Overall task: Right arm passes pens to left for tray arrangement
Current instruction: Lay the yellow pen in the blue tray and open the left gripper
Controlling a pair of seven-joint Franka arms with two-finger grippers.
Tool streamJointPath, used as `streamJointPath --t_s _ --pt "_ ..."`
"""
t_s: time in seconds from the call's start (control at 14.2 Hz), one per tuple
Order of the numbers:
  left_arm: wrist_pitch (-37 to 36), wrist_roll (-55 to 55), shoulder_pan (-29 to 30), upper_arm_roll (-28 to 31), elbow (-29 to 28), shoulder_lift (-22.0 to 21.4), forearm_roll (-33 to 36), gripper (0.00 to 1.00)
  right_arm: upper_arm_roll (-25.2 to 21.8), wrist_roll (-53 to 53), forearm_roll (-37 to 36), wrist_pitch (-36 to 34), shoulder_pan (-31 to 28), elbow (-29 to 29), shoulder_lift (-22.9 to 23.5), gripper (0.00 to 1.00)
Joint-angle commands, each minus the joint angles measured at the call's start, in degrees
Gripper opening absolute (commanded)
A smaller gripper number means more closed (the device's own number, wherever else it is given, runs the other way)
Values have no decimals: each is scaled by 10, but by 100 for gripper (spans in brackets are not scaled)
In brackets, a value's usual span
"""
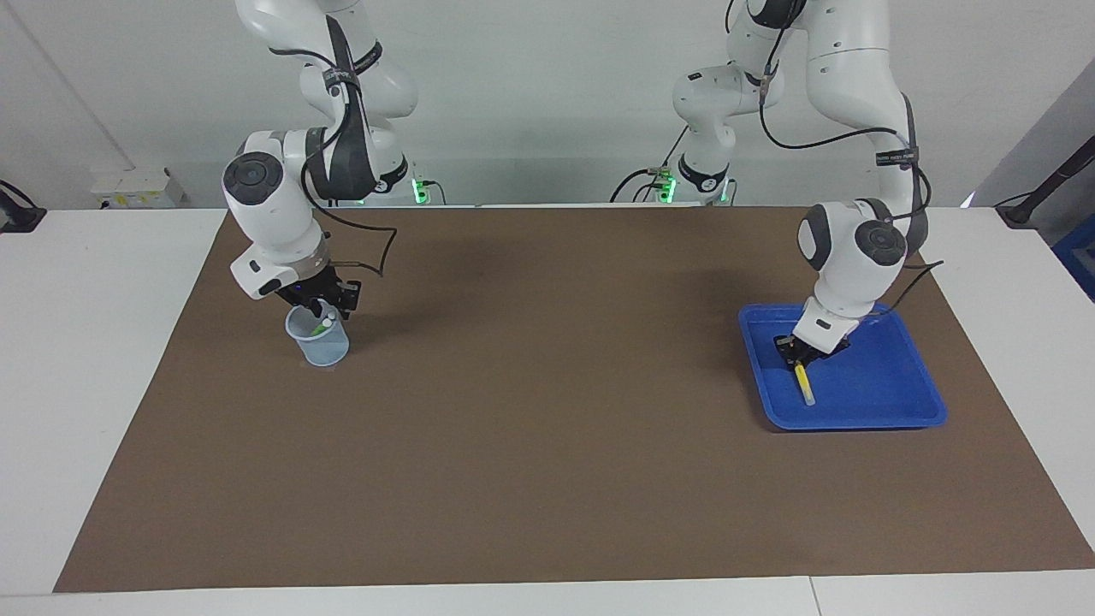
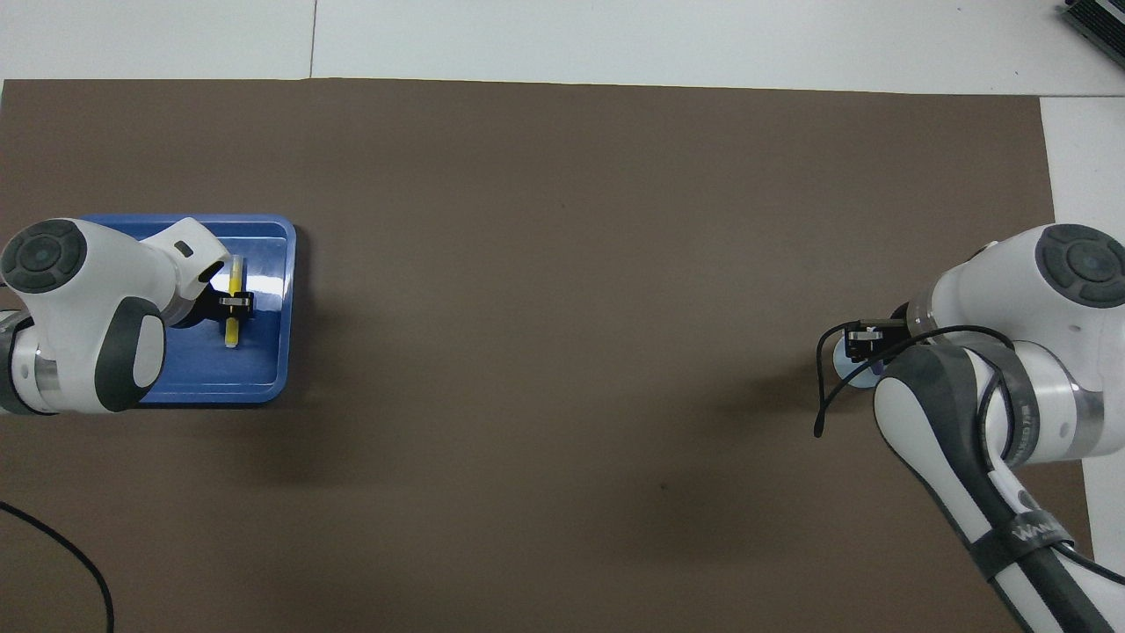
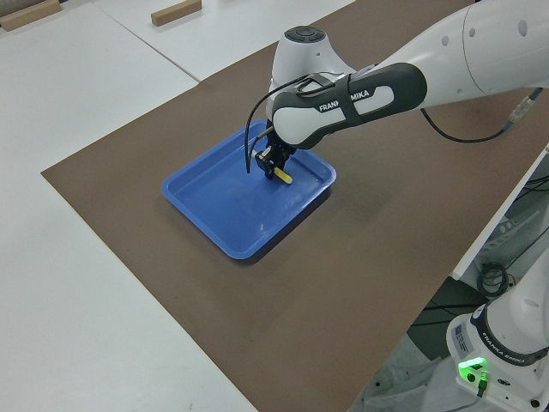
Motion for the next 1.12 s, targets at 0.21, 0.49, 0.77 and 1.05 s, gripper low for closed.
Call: streamJointPath --t_s 0.21,0.49,0.77,1.05 --pt "-20 -2 1 -7 10 2 -14 68 5 14 -30 9 -10 -1 1 43" --pt "-139 -6 2 -6 96 0 -73 89 5 14 -35 10 -12 -1 5 40" --pt "-214 -20 7 -3 157 -3 -142 100 5 13 -35 9 -14 -1 6 22" --pt "-244 -96 7 -6 167 -22 -161 100 5 -2 -37 -5 -14 7 6 0"
